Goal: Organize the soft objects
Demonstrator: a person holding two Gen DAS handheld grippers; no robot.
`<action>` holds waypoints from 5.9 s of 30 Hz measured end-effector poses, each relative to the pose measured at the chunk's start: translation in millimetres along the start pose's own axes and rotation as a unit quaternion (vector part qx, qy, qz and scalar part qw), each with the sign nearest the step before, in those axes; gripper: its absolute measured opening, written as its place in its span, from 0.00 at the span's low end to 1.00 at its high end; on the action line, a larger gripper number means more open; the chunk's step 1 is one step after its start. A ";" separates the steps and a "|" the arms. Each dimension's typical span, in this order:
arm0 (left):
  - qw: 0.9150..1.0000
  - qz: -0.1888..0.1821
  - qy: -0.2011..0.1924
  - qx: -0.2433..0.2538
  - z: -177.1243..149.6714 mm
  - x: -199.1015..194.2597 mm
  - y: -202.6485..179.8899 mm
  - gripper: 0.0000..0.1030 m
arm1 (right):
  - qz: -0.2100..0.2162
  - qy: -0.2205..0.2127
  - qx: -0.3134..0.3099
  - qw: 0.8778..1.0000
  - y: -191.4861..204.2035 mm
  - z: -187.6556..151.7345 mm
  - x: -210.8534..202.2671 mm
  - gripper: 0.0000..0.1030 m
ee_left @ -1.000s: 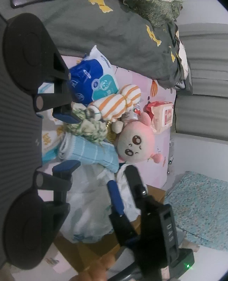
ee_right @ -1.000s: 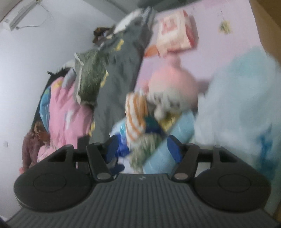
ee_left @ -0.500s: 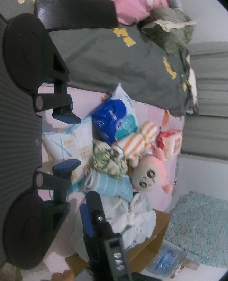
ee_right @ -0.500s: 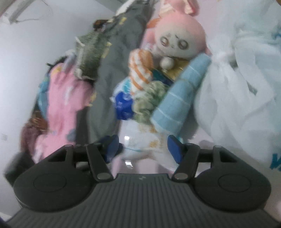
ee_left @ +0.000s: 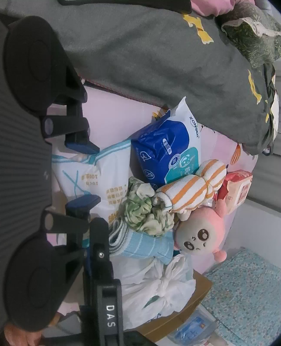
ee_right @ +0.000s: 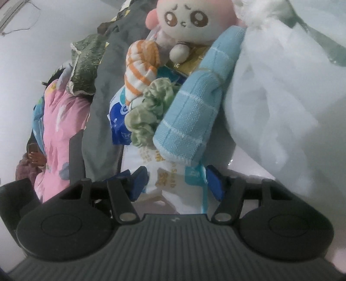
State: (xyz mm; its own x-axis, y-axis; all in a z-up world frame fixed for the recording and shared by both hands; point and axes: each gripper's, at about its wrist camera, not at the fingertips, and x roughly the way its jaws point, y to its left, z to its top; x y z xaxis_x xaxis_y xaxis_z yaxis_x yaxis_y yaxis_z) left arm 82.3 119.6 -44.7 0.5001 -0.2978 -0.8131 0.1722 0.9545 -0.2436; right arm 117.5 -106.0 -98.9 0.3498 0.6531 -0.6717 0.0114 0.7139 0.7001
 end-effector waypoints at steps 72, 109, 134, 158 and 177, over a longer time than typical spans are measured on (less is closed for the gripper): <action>0.935 -0.140 -0.025 0.325 196.1 170.0 -442.5 0.43 | -0.184 -0.350 0.126 0.910 -242.4 119.9 -326.1 0.40; 0.992 0.000 -0.083 0.099 107.1 -13.0 -155.0 0.76 | -0.156 -0.248 0.167 0.941 -233.3 196.4 -313.6 0.44; 0.986 0.092 -0.113 0.084 23.0 -43.2 -71.1 0.74 | 0.019 -0.134 -0.045 0.990 -23.7 107.7 -219.4 0.53; 0.984 0.135 -0.097 0.062 51.1 -24.9 14.1 0.29 | 0.038 0.071 -0.043 0.996 92.3 116.0 54.1 0.52; 0.998 0.055 -0.018 0.019 116.8 50.7 26.2 0.46 | 0.069 0.008 0.053 0.996 27.7 113.4 17.7 0.53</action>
State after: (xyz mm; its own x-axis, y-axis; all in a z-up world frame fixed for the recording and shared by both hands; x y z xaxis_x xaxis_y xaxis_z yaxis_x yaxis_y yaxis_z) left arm 211.3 127.5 -30.6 0.5476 -0.1919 -0.8144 0.1457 0.9803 -0.1330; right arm 230.2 -103.3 -64.0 0.3400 0.7481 -0.5699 0.0623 0.5867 0.8074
